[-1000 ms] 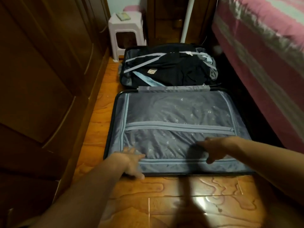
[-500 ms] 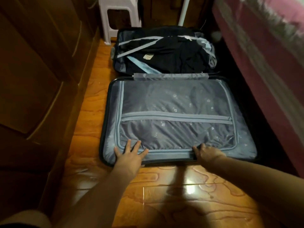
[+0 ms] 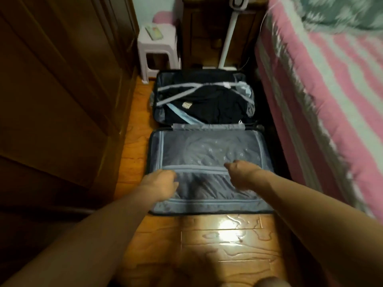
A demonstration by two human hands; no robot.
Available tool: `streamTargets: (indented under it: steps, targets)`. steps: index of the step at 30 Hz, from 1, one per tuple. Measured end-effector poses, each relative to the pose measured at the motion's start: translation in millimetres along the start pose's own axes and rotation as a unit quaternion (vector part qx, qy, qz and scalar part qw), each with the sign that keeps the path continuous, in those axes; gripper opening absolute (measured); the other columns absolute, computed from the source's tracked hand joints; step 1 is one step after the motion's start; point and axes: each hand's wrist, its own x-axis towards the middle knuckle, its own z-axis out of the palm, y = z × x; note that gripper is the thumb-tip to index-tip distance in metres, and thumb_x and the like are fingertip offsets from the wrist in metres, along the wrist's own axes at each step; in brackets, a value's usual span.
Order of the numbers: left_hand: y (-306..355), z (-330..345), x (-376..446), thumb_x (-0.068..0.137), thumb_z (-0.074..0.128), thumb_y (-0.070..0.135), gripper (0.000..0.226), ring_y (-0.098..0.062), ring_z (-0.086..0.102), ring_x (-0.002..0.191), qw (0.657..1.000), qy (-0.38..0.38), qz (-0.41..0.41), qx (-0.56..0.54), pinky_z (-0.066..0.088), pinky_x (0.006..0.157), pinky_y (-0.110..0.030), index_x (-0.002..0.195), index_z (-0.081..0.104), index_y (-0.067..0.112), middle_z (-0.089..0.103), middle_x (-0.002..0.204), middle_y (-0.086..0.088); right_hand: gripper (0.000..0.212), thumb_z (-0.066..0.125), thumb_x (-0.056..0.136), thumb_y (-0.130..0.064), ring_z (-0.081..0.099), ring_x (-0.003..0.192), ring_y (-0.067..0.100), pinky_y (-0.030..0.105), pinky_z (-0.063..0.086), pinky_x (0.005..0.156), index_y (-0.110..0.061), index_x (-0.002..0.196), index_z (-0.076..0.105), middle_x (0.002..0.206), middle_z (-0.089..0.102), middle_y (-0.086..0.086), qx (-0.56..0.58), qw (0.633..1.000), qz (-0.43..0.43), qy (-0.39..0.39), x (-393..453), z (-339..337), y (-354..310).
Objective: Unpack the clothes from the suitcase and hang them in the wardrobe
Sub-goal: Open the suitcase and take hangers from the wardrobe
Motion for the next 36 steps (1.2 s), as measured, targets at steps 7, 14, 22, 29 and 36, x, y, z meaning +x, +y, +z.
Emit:
streamTargets:
  steps: [7,14,22,29,36]
  targets:
    - [40.9,-218.8,-206.5,0.102,0.049,0.04,0.029,-0.019,0.063,0.108,0.989,0.07,-0.032,-0.129,0.053,0.092,-0.034,0.126,0.064,0.032,0.066,0.125,0.006,0.055,0.044,0.103,-0.019,0.044,0.137,0.032,0.036,0.04,0.106,-0.018,0.156,0.028,0.154,0.041,0.012,0.108,0.994,-0.014,0.02,-182.6,-207.5,-4.7]
    - [45.7,-298.6,-342.3,0.104,0.053,0.031,0.018,-0.009,0.065,0.099,0.929,0.117,-0.075,-0.343,0.048,0.075,-0.024,0.118,0.064,0.029,0.068,0.11,0.009,0.055,0.054,0.101,-0.03,0.05,0.132,0.03,0.036,0.043,0.106,-0.018,0.151,0.037,0.146,0.051,0.012,0.153,0.987,-0.046,0.022,-271.2,-293.4,1.1]
    - [68.4,-268.4,-397.2,0.102,0.054,0.027,0.02,-0.014,0.062,0.108,0.81,0.225,-0.264,-0.472,0.051,0.088,-0.033,0.119,0.064,0.03,0.063,0.119,0.006,0.036,0.055,0.098,-0.024,0.06,0.115,0.026,0.035,0.049,0.098,-0.017,0.134,0.054,0.129,0.062,0.01,0.172,0.967,-0.182,0.045,-244.7,-353.1,-15.1]
    - [88.3,-265.2,-505.8,0.102,0.055,0.023,0.021,-0.015,0.066,0.09,0.712,0.324,-0.381,-0.493,0.047,0.069,-0.023,0.122,0.06,0.025,0.069,0.102,0.001,0.045,0.057,0.099,-0.025,0.055,0.125,0.022,0.031,0.048,0.097,-0.026,0.143,0.046,0.137,0.056,0.001,0.164,0.913,-0.374,-0.008,-276.4,-401.2,-132.0]
    - [20.9,-306.9,-570.6,0.099,0.061,0.022,0.033,-0.027,0.066,0.11,0.315,0.494,-0.296,-0.754,0.053,0.098,-0.043,0.13,0.058,0.012,0.068,0.117,-0.013,0.039,0.05,0.103,-0.014,0.058,0.086,0.008,0.023,0.046,0.067,-0.019,0.141,0.046,0.122,0.058,0.0,0.264,0.862,-0.425,-0.074,-313.5,-432.9,-243.6]
